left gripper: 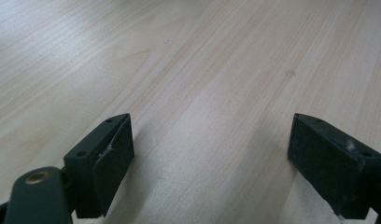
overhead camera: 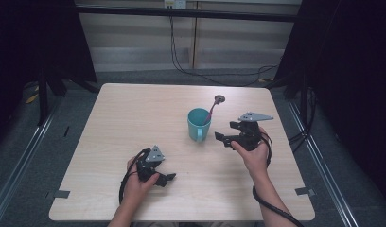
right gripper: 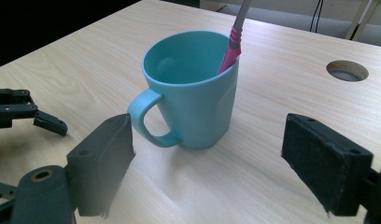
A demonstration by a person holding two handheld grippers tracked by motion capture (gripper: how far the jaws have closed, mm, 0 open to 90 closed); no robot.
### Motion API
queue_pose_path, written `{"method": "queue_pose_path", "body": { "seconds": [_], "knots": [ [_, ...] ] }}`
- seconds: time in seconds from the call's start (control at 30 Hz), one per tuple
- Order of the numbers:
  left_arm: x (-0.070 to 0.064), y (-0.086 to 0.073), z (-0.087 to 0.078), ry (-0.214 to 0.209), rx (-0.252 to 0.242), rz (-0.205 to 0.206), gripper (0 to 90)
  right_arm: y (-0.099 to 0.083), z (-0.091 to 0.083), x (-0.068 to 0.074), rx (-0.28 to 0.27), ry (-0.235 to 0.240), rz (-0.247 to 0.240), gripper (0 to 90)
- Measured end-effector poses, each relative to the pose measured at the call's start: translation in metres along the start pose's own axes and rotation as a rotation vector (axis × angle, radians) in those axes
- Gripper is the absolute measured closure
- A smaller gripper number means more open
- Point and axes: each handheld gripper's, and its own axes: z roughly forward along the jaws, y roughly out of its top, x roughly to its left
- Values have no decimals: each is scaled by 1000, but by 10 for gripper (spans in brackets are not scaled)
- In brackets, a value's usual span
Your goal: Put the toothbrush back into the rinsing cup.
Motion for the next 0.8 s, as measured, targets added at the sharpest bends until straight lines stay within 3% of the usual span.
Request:
{"method": "queue_pose_path", "body": {
  "seconds": [0.8],
  "knots": [
    [0, 0, 0, 0, 0, 0, 143, -29, -21, 0, 37, 29, -10, 156]
  ]
}}
